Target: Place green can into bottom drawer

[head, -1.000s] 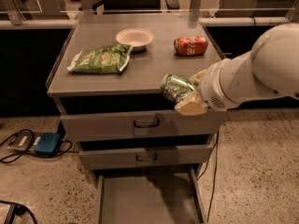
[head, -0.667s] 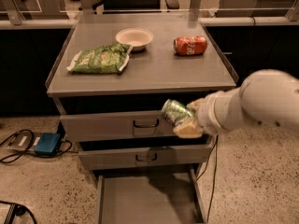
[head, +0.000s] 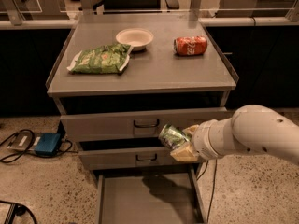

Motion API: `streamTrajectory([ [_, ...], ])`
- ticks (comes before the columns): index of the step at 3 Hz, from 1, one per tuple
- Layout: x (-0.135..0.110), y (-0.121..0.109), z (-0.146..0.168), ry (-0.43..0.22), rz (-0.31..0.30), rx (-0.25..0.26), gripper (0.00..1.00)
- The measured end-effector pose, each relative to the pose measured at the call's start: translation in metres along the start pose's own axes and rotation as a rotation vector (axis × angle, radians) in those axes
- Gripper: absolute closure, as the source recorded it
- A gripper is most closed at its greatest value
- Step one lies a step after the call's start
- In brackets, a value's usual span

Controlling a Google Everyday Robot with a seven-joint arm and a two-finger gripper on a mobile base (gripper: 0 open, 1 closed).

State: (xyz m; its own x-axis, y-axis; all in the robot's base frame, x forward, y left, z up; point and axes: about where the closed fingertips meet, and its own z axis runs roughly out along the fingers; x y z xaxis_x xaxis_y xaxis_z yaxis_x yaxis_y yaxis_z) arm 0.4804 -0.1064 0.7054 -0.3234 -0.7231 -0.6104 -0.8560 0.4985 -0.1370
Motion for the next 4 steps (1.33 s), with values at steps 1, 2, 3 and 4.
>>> streamTrajectory([
  [1,0.023,0.002,0.048,0.020,0.027,-0.050,1.00],
  [2,0.065,0.002,0.100,0.021,0.068,-0.118,1.00],
  [3,0.101,0.006,0.134,0.016,0.089,-0.173,1.00],
  [4,0.137,0.026,0.171,0.025,0.120,-0.258,1.00],
])
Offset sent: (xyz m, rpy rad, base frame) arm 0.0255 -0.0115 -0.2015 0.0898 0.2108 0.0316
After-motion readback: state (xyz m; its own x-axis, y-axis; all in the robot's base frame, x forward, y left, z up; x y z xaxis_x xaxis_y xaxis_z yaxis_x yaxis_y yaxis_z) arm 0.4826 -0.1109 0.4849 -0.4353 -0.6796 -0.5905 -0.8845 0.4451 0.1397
